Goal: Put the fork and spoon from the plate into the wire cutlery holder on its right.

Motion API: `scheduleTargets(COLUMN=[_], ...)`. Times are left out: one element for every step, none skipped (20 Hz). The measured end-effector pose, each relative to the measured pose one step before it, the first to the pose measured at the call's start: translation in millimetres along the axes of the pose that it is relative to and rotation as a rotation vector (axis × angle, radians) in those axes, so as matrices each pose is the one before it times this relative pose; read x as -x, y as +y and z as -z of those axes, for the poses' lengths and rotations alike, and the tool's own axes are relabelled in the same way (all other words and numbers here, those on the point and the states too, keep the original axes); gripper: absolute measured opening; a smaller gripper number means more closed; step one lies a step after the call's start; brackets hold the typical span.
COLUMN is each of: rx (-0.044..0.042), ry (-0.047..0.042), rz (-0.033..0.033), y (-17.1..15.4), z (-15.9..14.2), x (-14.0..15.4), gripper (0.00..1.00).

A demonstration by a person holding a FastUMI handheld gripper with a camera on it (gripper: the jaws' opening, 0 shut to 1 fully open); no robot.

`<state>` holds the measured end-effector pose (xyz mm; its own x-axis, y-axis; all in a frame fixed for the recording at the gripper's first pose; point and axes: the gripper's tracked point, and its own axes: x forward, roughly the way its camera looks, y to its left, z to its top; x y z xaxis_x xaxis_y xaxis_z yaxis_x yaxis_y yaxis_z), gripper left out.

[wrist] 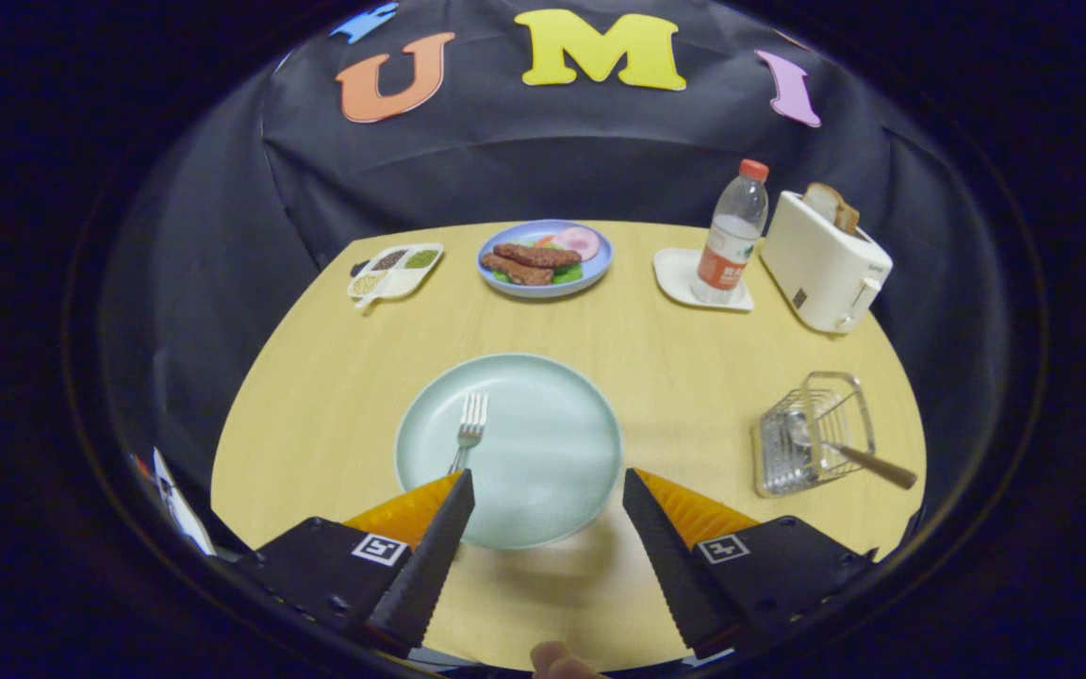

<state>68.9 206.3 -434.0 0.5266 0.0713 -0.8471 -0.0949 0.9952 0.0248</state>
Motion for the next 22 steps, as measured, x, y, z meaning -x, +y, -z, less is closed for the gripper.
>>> scheduleTargets(rx=[-0.00488, -0.00496, -0.00393, 0.00345, -0.00459, -0.00158, -0.00446, -0.00627, -0.00618, -0.0052, -0.00577, 0.00296, -0.00398, 0.00056, 0.00004, -0.00852, -0.01506, -0.00756, 0.00119, 0.00816, 0.00075, 0.00057], ry=[0.01241, 0.00463, 0.00371, 0.0022, -0.0168, -0.01036, 0.00504, 0.00442, 0.00959, 0.00784, 0.00274, 0.00703, -0.00621, 0.00061, 0.01269, 0.01021, 0.00729, 0.01052, -0.00416, -0.00495, -0.00829, -0.00328], rz=[-0.00316, -0.00224, 0.00159, 0.00572, -0.00006, 0.0085, 0.00452, 0.0007, 0.00439, -0.00278, -0.00524, -0.01322, -0.00075, -0.00049, 0.00891, -0.00536, 0.01419, -0.00858, 0.00541, 0.01333, -0.01138, -0.02203], y=[9.12, 8.85, 8.07, 6.31, 6.88, 5.94, 4.77, 5.89, 4.37, 3.84, 3.48, 3.8, 1.95, 0.75, -3.25, -2.14, -5.43, 0.66, -4.18, -1.39, 0.54, 1.37], z=[4.48, 3.05, 2.12, 3.63, -1.81, 1.19, 1.89, 3.71, 3.08, 3.83, 2.47, 3.65, 0.99, 2.02, 4.39, 3.67, 3.29, 0.91, -2.13, -0.64, -2.8, -1.71], x=[-7.08, -7.7, -6.62, -5.09, -4.33, -9.13, -4.93, -5.49, -5.91, -4.05, -3.95, -4.16, -2.53, -1.65, -2.53, -1.12, -3.59, 2.25, -1.31, 2.22, 3.64, 2.6], gripper=[0.95, 0.95, 0.95, 0.95, 0.95, 0.95, 0.91, 0.86, 0.82, 0.77, 0.73, 0.69, 0.56, 0.42, 0.29, 0.25, 0.18, 0.12, 0.11, 0.05, 0.05, 0.05])
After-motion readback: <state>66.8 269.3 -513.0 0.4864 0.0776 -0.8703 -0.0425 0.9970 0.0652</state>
